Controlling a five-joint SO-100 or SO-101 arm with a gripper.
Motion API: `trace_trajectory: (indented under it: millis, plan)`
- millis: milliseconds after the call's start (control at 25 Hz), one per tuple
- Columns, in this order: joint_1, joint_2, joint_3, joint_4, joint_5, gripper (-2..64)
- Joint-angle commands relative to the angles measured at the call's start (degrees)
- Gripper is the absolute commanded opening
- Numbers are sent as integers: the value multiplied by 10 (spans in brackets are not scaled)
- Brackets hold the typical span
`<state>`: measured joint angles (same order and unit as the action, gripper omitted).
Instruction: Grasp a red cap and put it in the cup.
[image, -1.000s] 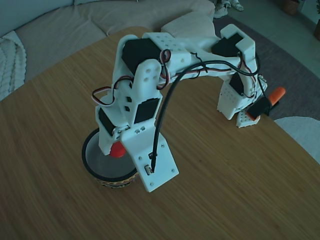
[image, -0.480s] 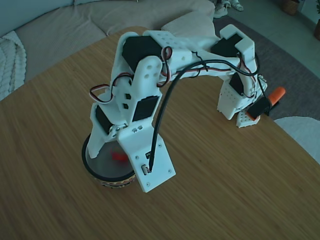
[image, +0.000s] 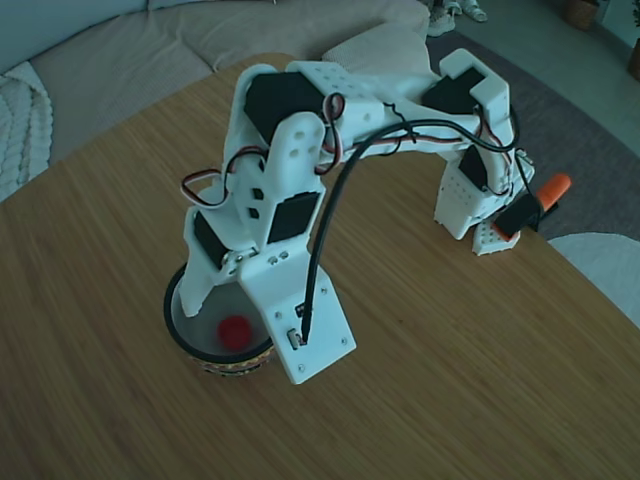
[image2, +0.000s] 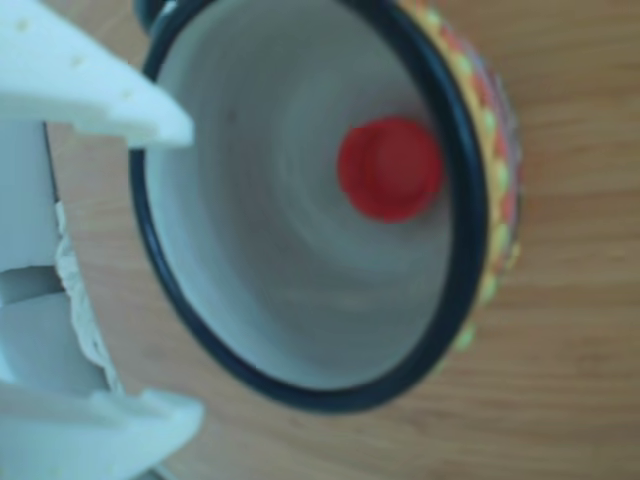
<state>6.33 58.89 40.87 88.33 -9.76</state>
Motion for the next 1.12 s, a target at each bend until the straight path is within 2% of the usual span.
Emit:
trace_trajectory:
  millis: [0, 360, 840, 1080]
  plan:
    - [-9, 13, -24, 2, 1, 299]
    - [-27, 48, -60, 47, 3, 297]
    - [-27, 211, -54, 98, 3, 294]
    - [-27, 296, -14, 96, 3, 293]
